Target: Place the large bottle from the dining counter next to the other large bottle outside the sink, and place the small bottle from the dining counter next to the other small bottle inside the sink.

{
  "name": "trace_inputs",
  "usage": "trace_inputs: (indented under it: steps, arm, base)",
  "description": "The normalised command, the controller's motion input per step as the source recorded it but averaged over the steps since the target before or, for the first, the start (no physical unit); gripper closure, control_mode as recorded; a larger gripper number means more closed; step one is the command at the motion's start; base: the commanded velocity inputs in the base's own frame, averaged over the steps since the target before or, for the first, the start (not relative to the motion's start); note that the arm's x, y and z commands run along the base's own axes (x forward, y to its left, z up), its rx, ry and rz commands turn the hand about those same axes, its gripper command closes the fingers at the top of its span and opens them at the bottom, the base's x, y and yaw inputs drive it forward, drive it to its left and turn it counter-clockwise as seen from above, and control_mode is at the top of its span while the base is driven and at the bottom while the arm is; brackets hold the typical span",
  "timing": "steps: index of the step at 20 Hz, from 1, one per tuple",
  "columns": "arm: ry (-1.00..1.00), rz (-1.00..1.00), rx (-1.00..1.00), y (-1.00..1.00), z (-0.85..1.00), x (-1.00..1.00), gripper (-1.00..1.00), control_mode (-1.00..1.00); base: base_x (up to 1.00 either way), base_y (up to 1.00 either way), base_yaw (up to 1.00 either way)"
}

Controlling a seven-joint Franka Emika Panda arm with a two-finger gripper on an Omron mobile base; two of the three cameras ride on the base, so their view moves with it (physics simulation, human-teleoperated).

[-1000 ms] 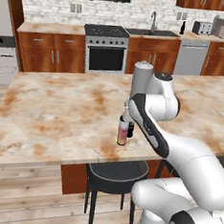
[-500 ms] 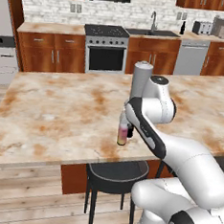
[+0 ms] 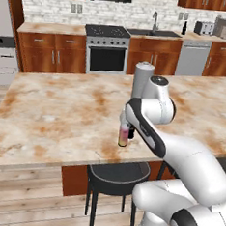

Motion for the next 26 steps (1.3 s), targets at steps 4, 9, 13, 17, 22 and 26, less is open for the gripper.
trace_inputs:
  steps: [4, 9, 13, 17, 22, 26]
  arm:
    - [-0.04, 0.00, 0.00, 0.00, 0.00, 0.13, -1.00, -1.00]
    - [-0.02, 0.00, 0.00, 0.00, -0.08, 0.17, -1.00, -1.00]
    - [-0.01, 0.00, 0.00, 0.01, -0.11, 0.18, -1.00, -1.00]
    - [-0.01, 0.00, 0.00, 0.02, -0.13, 0.17, -1.00, -1.00]
    - [0.00, 0.00, 0.00, 0.03, -0.10, 0.15, -1.00, -1.00]
    - [0.00, 0.00, 0.00, 0.02, -0.09, 0.14, -1.00, -1.00]
  base:
    - [0.00, 0.00, 0.00]
    - [0.00, 0.00, 0.00]
    - [0.00, 0.00, 0.00]
    - [0.00, 0.00, 0.00]
    - [0.00, 0.00, 0.00]
    - [0.00, 0.00, 0.00]
